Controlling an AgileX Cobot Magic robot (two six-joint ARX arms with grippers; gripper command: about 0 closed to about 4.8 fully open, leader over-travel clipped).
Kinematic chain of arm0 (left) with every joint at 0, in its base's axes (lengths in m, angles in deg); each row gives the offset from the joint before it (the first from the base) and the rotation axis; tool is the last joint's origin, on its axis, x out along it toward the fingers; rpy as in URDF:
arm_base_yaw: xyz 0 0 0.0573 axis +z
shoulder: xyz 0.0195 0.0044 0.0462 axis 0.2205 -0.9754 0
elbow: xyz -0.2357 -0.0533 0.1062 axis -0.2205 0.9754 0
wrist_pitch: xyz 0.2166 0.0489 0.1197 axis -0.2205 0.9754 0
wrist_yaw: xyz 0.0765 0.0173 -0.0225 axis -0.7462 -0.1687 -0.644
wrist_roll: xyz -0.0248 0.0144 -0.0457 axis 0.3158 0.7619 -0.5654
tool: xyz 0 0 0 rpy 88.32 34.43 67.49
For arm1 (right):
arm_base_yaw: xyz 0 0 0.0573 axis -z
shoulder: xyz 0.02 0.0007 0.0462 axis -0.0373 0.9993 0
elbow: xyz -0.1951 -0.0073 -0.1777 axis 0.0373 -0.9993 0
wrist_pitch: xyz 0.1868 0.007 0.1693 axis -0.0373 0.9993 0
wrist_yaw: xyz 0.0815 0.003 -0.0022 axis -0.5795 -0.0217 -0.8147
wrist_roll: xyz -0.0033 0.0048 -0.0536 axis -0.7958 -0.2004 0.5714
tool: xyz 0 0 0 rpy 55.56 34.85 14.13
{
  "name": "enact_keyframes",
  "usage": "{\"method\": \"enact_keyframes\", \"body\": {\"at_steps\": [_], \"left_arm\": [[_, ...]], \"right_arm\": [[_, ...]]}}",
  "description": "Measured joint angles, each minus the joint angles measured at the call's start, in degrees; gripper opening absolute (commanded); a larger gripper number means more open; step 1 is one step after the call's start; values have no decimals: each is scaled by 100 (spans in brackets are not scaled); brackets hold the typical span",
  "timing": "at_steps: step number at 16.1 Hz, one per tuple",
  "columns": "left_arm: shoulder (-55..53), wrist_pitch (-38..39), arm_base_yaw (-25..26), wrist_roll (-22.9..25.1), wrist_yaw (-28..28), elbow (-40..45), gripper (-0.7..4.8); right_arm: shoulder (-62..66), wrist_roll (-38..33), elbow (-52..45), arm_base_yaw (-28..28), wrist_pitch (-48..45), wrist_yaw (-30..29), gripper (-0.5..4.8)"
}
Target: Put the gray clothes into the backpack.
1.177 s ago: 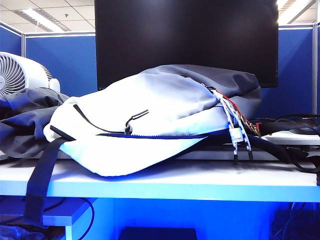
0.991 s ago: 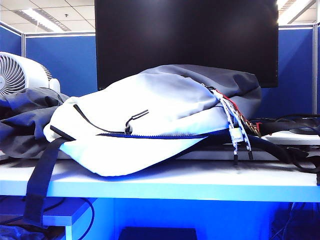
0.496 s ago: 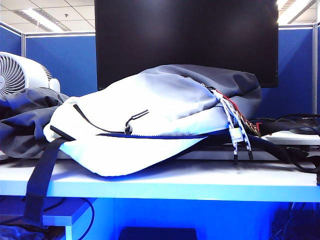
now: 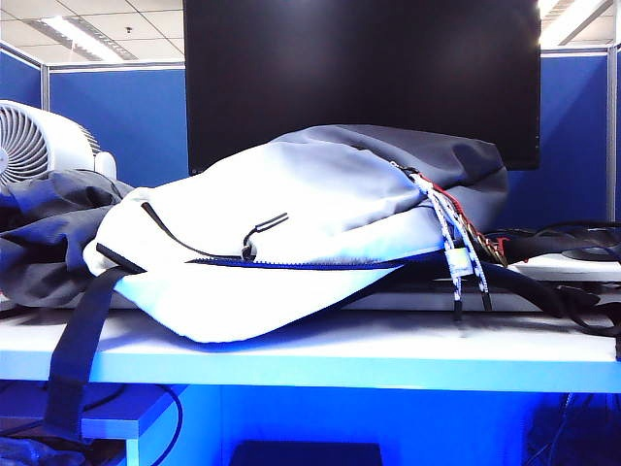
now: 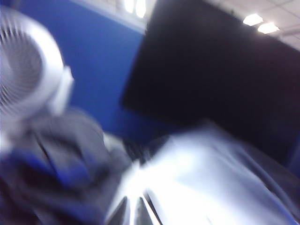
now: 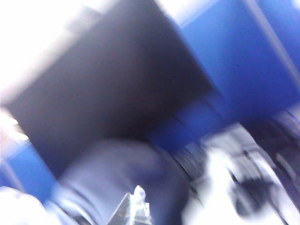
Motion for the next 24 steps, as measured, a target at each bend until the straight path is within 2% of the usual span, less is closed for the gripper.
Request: {"method": "enact_keyframes", "body": {"at_steps": [1,2,3,5,6,7,8,10,11,12,13,14,15,17,19,20,21,22,23,24], "left_arm": [[0,127,0,219,-304,-271,28],[0,289,2,763,-868,-787,27],[0,476,2,1126,-994,-997,27],[-50,892,0,1419,-1239,-1390,27],[-127,1067,2,1443,-1711,-1593,26],[-192,1182,4,1502,-2011,-1700,26],[-315,1292,7,1681,-2065,-1794,26],[-728,1526,7,1906,-1849,-2129,26],[-1165,1513,2,1908,-1622,-2393,26],[-1438,1513,4,1915,-1502,-2520,26],[-1991,1519,4,1974,-1084,-2708,26],[-2306,1519,7,2050,-667,-2778,26],[-2586,1526,7,2103,-280,-2833,26],[-3117,1469,-4,2243,251,-2900,27],[-3617,1554,-4,2426,-195,-2885,27],[-3665,1502,-2,2461,-472,-2889,27],[-3735,1438,0,2531,-605,-2889,27],[-3829,1392,7,2614,-643,-2889,27],[-4052,1357,7,2693,-614,-2887,27],[-4212,1292,4,2710,-511,-2889,27]], "right_arm": [[0,-13,0,0,-411,-13,3],[2,-17,144,0,-719,-42,3],[20,-20,452,0,-654,-136,3],[273,-11,1176,0,-671,-293,3],[481,37,1506,0,-654,-424,3],[697,177,1834,0,-649,-664,3],[990,457,2249,-24,-570,-946,3],[1436,1233,3053,-313,79,-1338,3],[2175,1733,3705,-466,693,-1690,3],[2586,1803,3960,-507,949,-2013,4],[3348,1851,4419,-737,1440,-2846,5],[3729,1860,4710,-968,1751,-3246,19],[4011,1862,4948,-1200,1851,-3388,23],[4625,1864,5331,-1860,2098,-3486,27],[5689,1895,5593,-2935,2549,-3265,132],[5974,2015,5600,-3294,2667,-3077,219],[6273,2297,5600,-3694,2791,-2765,249],[6494,2601,5600,-3987,2914,-2435,257],[7123,3130,5635,-4365,2911,-1718,261],[7449,3329,5626,-4441,2962,-1460,282]]}}
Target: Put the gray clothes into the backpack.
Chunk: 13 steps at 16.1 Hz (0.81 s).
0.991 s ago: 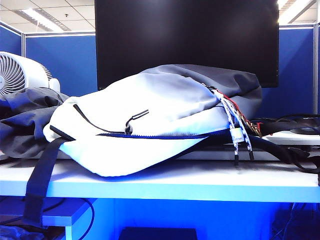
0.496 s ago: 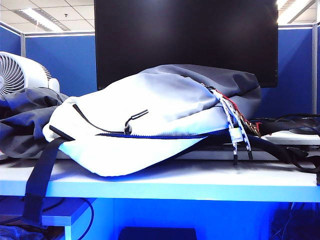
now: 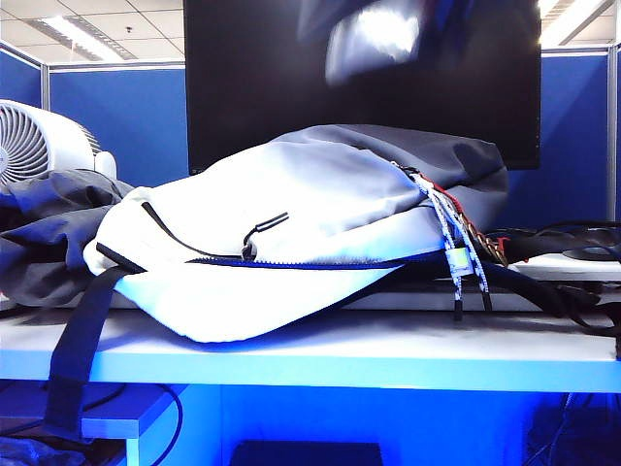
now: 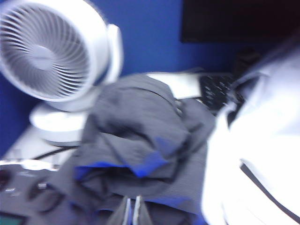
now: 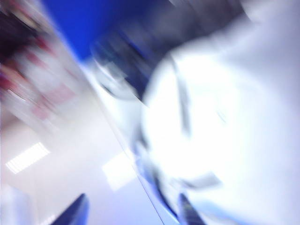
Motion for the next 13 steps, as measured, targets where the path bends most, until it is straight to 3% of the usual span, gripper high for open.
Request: {"method": "enact_keyframes", "body": {"at_steps": [1,3,5,6,9,10,12,13], "left_arm": [[-164,-17,-2,9,79,0,28],[-525,-37,20,7,92,2,31],[-822,-376,87,11,98,2,40],[-973,-608,168,11,79,2,82],[-1388,-1110,260,13,-192,2,95],[-1478,-1108,264,11,-225,2,95],[-1558,-1106,262,15,-247,2,95],[-1556,-1123,262,13,-262,2,95]], "right_arm": [[192,162,-15,-9,103,120,299],[444,564,4,-9,186,352,453],[538,1237,-4,-63,505,669,461],[535,1517,-2,-173,452,761,476],[640,2011,22,-898,-413,1335,479],[844,2337,92,-1200,-640,1773,479],[1534,2863,337,-1606,-752,3346,479],[1784,3012,428,-1602,-590,3635,479]]}}
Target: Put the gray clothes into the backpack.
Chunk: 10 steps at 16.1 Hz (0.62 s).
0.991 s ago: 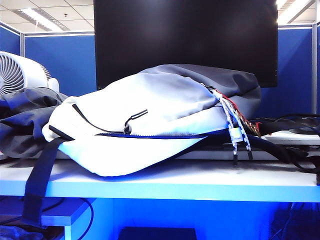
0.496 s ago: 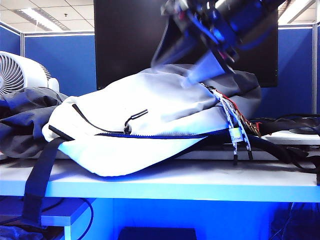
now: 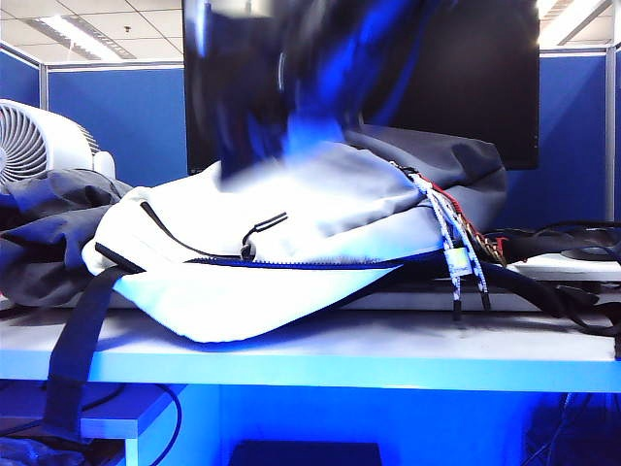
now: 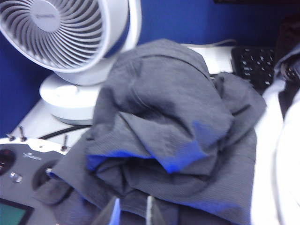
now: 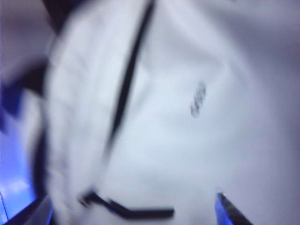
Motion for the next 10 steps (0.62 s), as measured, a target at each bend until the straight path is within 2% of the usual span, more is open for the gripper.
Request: {"method": "enact_keyframes", "body": {"at_steps": [3,6,10], "left_arm": [[2,-9,2,13,-4,0,95],[2,-17,2,0,-7,0,95],[2,-24,0,-7,-2,0,95]], "right_arm": [[227,55,9,-28,155,35,479],[221,-46,15,-280,-420,-396,479],[927,-85,824,-446,-671,-562,479]]}}
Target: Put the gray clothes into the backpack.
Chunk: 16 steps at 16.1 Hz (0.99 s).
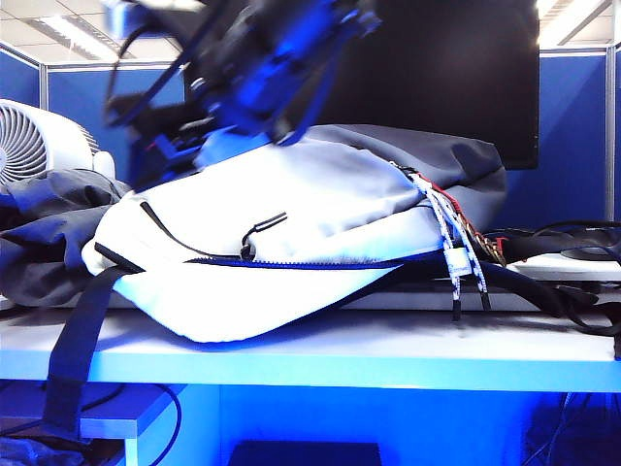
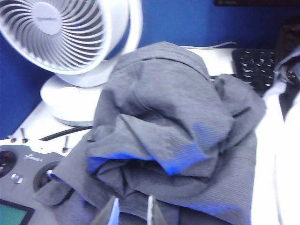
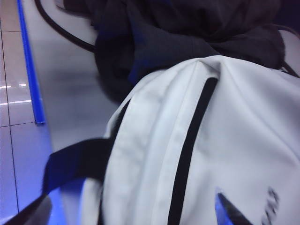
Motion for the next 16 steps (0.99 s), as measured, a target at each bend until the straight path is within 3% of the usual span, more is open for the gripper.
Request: {"method": "enact_keyframes", "body": {"at_steps": [4,9,14,16], "left_arm": [[0,-4,4,0,0,0,95],[0,-7,7,0,0,0,94],[0,-7,7,-2,0,0,94],[-2,-7,7,-2,0,0,94]], "right_arm": [[791,-184,772,83,245,-166,479],[1224,-227,979,46,214,-243,479],[1652,-229,979,-11,-461,42,476],[1705,-238,977,15,-584,234,357]]}}
